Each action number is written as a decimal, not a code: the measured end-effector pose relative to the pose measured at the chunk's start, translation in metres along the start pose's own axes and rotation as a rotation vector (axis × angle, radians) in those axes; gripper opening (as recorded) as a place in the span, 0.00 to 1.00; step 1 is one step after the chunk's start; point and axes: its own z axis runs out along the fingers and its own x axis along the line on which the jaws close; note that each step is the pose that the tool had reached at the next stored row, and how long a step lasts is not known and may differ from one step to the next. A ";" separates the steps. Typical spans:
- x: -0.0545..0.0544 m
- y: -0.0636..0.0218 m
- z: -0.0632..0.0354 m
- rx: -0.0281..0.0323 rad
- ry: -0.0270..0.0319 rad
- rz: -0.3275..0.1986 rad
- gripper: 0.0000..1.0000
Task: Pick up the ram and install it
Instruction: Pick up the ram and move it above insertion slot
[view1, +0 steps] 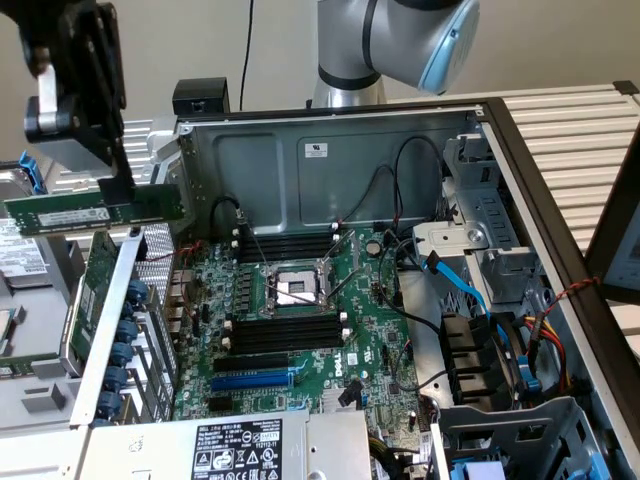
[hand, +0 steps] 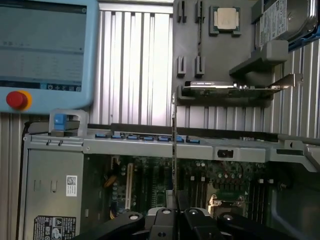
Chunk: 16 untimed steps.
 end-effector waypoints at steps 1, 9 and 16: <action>-0.001 -0.0045 0.0003 -0.0001 0.0001 0.000 0.12; -0.018 -0.0371 0.0063 0.0000 0.0000 0.000 0.12; -0.028 -0.0691 0.0111 0.0000 0.0000 0.000 0.12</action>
